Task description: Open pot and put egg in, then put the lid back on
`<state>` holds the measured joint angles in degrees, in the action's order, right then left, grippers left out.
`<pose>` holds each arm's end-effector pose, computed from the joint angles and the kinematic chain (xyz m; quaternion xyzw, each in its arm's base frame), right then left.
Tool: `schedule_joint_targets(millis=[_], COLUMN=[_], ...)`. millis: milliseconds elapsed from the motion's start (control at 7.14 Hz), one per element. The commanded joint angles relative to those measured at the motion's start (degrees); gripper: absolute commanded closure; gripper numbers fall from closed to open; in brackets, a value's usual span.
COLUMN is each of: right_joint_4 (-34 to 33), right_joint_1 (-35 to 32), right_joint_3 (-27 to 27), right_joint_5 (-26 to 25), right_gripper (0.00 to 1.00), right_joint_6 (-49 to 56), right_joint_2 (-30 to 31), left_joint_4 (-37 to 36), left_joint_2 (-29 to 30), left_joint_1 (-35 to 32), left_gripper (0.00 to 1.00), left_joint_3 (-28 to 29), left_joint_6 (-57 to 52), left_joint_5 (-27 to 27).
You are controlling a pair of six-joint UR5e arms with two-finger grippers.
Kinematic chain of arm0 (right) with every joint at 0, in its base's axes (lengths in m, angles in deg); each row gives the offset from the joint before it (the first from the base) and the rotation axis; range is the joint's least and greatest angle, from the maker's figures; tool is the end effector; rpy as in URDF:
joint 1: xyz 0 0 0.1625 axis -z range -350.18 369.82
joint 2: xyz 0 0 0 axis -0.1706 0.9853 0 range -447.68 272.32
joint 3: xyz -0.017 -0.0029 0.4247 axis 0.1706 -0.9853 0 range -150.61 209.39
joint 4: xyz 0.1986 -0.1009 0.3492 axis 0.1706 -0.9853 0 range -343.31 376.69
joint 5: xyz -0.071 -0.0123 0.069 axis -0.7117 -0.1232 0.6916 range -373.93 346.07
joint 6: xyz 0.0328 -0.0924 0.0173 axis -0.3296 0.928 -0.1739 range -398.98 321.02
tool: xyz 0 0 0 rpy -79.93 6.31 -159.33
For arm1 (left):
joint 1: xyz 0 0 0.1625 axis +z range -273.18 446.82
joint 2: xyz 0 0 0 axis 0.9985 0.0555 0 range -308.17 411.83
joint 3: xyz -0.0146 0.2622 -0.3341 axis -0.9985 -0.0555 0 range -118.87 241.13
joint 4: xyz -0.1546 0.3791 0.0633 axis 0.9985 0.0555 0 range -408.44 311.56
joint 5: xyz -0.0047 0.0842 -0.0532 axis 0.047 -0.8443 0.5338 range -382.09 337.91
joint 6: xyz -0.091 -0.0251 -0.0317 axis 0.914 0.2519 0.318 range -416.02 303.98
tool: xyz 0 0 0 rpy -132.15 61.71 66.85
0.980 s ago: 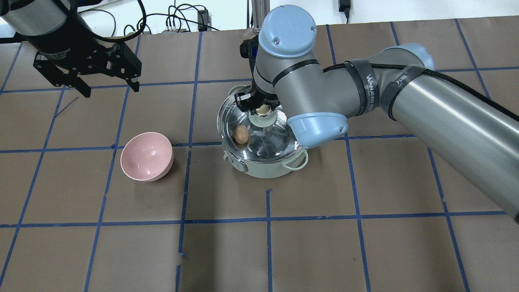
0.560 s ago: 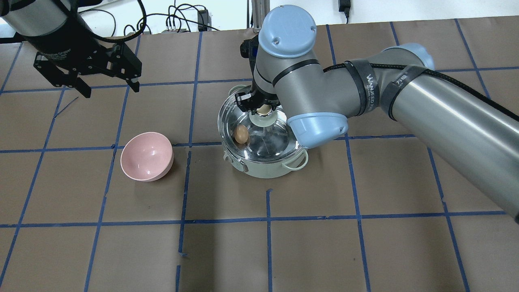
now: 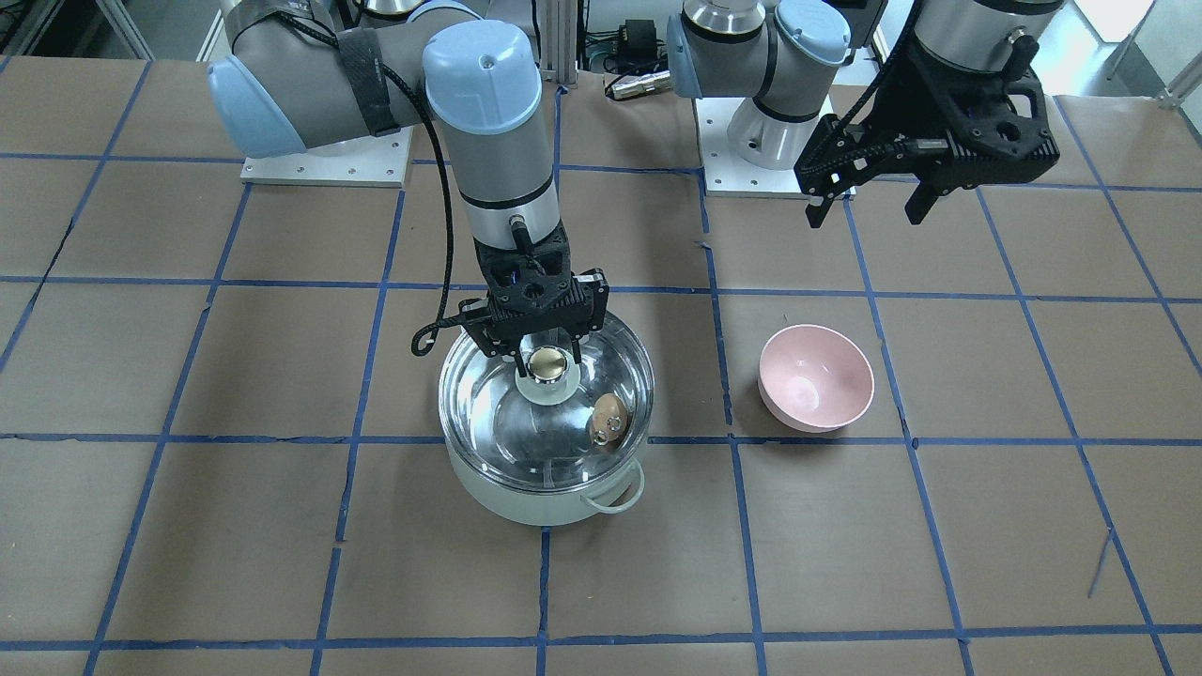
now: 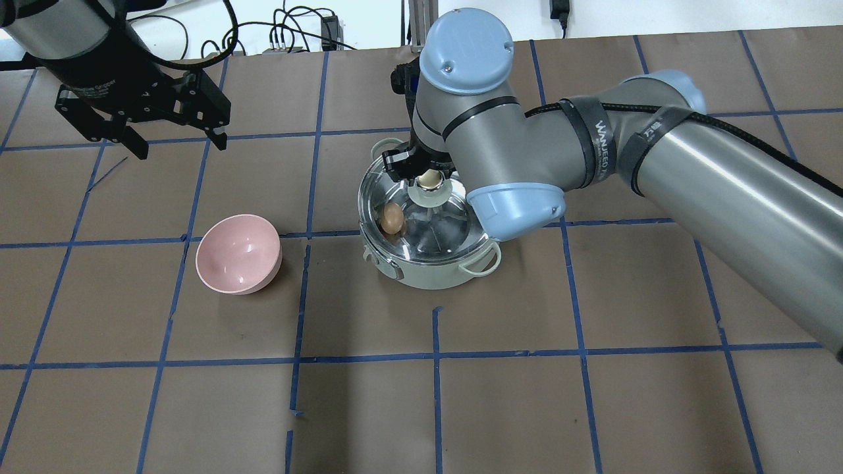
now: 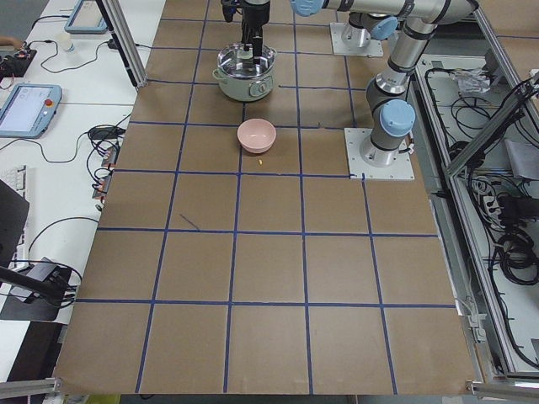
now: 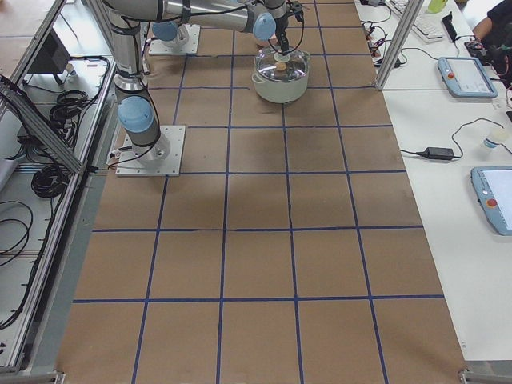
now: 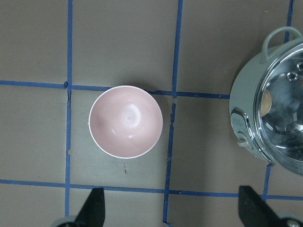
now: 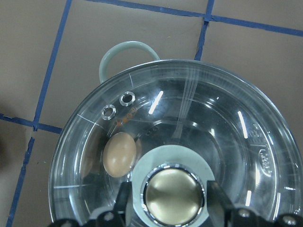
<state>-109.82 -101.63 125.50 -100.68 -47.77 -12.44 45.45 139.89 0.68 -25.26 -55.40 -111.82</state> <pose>0.3478 -0.5054 0.3650 -0.1130 0.9838 -0.1239 0.0626 -0.1013 -0.4865 0.5286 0.0390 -0.9991 0.0146 0.0020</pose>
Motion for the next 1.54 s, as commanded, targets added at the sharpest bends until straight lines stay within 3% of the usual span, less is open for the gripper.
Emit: schedule_joint_targets(millis=[0, 280, 420, 560, 980, 1400], right_joint_4=[-0.31, 2.48, 6.33, 6.97, 16.98, 20.33], right_joint_1=[0.44, 5.07, 7.53, 10.60, 18.35, 19.16], right_joint_3=[-0.92, -1.54, -1.80, -1.81, -2.33, -2.16], right_joint_5=[-0.34, -4.10, -4.12, -4.04, -4.21, -5.35], right_gripper=[0.32, 0.25, 0.16, 0.00, 0.00, 0.00], right_joint_6=[0.26, 1.14, 1.14, 1.58, 3.25, 3.87], right_joint_2=[0.52, 2.88, 5.77, 6.84, 11.50, 12.92], left_joint_4=[0.06, 0.06, 0.41, 0.50, 0.50, 0.50], left_joint_2=[0.00, -0.08, -0.17, -0.17, -0.17, -0.26], left_joint_1=[0.00, 0.00, 0.00, 0.00, 0.00, -0.09], left_gripper=[0.00, 0.00, 0.00, 0.00, 0.00, 0.00], left_joint_3=[-0.02, -0.02, -0.02, -0.02, -0.02, -0.10], left_joint_6=[0.00, -0.09, -0.09, 0.00, 0.00, 0.00], left_joint_5=[0.00, -0.17, -0.18, -0.09, -0.09, -0.09])
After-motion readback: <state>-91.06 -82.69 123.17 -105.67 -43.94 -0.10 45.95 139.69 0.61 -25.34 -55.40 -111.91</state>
